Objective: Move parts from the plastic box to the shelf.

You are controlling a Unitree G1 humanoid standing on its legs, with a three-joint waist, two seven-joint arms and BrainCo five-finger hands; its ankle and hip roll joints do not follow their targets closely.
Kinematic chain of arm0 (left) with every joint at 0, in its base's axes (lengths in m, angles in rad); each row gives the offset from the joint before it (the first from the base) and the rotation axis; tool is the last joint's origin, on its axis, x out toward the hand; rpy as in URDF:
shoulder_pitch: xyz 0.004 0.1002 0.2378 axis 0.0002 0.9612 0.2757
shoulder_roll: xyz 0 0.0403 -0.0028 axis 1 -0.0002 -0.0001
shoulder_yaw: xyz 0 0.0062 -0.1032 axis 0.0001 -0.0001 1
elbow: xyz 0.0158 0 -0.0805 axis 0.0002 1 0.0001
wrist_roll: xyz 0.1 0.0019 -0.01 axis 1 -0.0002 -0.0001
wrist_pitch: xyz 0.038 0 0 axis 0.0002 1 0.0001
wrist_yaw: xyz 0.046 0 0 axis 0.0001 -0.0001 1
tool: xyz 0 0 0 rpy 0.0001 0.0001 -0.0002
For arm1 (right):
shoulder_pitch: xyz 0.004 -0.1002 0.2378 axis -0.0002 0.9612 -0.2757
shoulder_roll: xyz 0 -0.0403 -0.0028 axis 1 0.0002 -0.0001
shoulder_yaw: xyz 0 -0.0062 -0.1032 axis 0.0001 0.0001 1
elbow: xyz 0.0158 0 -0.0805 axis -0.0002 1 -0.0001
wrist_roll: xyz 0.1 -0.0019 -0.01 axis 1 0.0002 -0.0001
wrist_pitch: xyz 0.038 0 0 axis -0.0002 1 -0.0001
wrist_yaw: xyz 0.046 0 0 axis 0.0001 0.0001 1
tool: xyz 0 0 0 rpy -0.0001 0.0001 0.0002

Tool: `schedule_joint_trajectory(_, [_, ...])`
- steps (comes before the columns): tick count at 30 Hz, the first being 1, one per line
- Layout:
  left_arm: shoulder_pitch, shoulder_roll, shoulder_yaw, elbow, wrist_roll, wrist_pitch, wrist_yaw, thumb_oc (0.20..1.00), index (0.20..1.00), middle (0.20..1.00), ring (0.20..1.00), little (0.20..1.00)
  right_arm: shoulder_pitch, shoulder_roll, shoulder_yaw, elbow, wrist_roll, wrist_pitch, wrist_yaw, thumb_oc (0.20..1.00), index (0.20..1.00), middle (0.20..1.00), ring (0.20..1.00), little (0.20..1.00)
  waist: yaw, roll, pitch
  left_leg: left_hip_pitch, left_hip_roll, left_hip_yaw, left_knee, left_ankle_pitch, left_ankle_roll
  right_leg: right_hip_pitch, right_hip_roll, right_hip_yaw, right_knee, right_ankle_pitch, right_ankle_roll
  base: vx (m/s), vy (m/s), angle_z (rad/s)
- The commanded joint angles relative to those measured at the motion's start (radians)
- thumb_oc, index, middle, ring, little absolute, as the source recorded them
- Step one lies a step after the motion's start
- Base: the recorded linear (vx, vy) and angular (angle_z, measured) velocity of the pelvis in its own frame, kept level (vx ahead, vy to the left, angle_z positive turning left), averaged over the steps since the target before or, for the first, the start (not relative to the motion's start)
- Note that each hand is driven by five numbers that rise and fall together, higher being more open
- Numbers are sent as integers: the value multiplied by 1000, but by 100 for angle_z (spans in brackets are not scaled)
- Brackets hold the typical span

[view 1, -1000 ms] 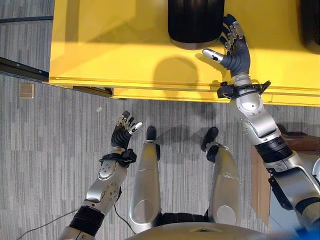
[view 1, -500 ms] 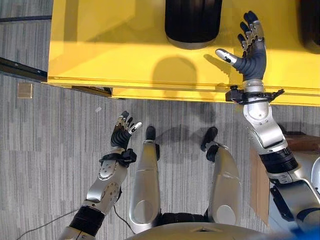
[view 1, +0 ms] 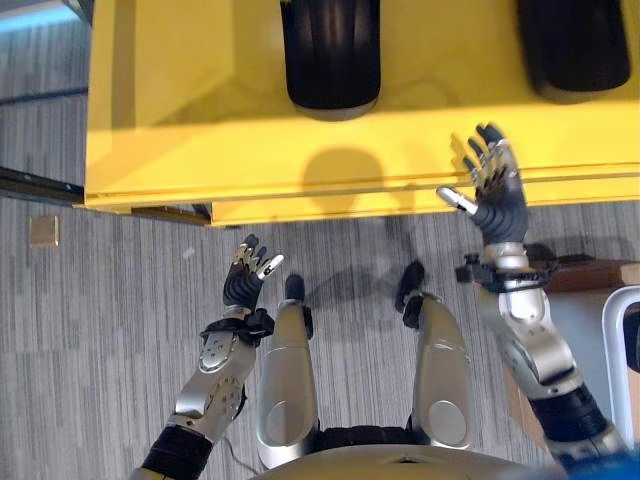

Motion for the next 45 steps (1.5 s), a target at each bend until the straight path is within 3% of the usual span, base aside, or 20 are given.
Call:
schedule_joint_trajectory(1, [56,18,36,-63,39,-20,-45,1000,1000,1000,1000,1000,16,-33,-25,-56,94,-19,100,1000,1000,1000,1000,1000,-1,-11,-55,31,13,16,-84,121,-9,122,11,22,35,-78,61,104,-76,-13])
schedule_joint_trajectory(6, [102,-6,112,-39,69,-13,-90,1000,1000,1000,1000,1000,155,-71,-105,-2,27,27,153,1000,1000,1000,1000,1000,-27,6,-149,198,72,61,-268,214,-16,234,71,28,-98,-45,55,64,-61,-20])
schedule_joint_trajectory(8, [109,-12,120,-34,74,-12,-97,1000,1000,1000,1000,1000,174,-71,-121,5,27,31,158,1000,1000,1000,1000,1000,-31,12,-164,231,80,73,-303,228,-17,249,83,36,-115,-44,55,82,-66,-35])
schedule_joint_trajectory(10, [134,-23,133,-35,79,-7,-108,1000,1000,1000,1000,1000,207,-65,-145,23,38,35,173,1000,1000,1000,1000,1000,-38,24,-194,280,98,90,-360,260,-19,265,106,51,-133,-49,49,72,-89,-42])
schedule_joint_trajectory(12, [168,-49,158,-34,81,-3,-121,1000,1000,1000,1000,1000,237,-60,-175,45,38,41,186,1000,1000,1000,1000,1000,-45,43,-238,329,133,91,-432,327,-26,279,149,74,-142,-70,35,40,-119,-44])
schedule_joint_trajectory(15, [182,-66,161,-32,81,2,-135,1000,1000,1000,1000,1000,275,-60,-202,50,45,44,197,1000,1000,1000,1000,1000,-50,50,-259,346,153,110,-450,373,-32,294,175,78,-150,-86,16,13,-135,-38])
schedule_joint_trajectory(19, [177,-95,142,9,94,14,-155,1000,1000,1000,1000,1000,317,-60,-251,62,36,46,196,1000,1000,1000,1000,1000,-59,56,-286,316,170,131,-418,526,-44,359,218,57,-253,-86,-32,17,-230,0])
schedule_joint_trajectory(22, [188,-97,134,14,111,23,-178,1000,1000,1000,1000,1000,354,-49,-270,64,38,53,204,1000,1000,1000,1000,1000,-71,37,-309,317,113,178,-400,454,-43,434,219,46,-362,-74,-29,99,-211,40])
schedule_joint_trajectory(24, [197,-97,138,3,120,21,-185,1000,1000,1000,1000,1000,359,-40,-261,73,40,60,213,1000,1000,1000,1000,1000,-55,33,-317,286,11,135,-416,386,-2,449,219,44,-424,-22,-24,36,-83,26])
schedule_joint_trajectory(27, [232,-115,150,-12,124,19,-192,1000,1000,1000,1000,1000,358,-35,-241,81,42,67,235,1000,1000,1000,1000,1000,-31,29,-335,285,-151,5,-463,299,42,466,240,77,-469,9,-10,131,-43,-21])
schedule_joint_trajectory(28, [238,-118,151,-17,126,18,-193,1000,1000,1000,1000,1000,357,-34,-236,86,42,68,240,1000,1000,1000,1000,1000,-22,31,-340,274,-194,-39,-469,297,50,472,249,90,-476,14,-8,201,-33,-101])
schedule_joint_trajectory(29, [253,-123,162,-24,130,19,-192,1000,1000,1000,1000,1000,347,-24,-217,106,48,71,249,1000,1000,1000,1000,1000,1,36,-338,261,-269,-125,-481,303,64,486,276,129,-482,17,-6,147,-17,-122])
schedule_joint_trajectory(32, [277,-131,177,-25,120,22,-194,1000,1000,1000,1000,1000,344,-13,-204,114,51,78,262,1000,1000,1000,1000,1000,16,39,-338,270,-285,-181,-475,288,75,482,293,177,-471,10,-3,91,25,-72])
schedule_joint_trajectory(36, [293,-117,160,-26,104,41,-210,1000,1000,1000,1000,1000,375,-4,-202,95,99,101,292,1000,1000,1000,1000,1000,4,26,-383,335,-272,-147,-536,281,108,515,301,210,-512,21,-2,187,74,-111])
schedule_joint_trajectory(45, [333,-90,158,-48,91,62,-208,1000,1000,1000,1000,1000,397,-3,-176,72,154,135,310,1000,1000,1000,1000,1000,-9,16,-402,394,-253,-57,-566,239,134,530,299,283,-530,35,14,80,69,-34])
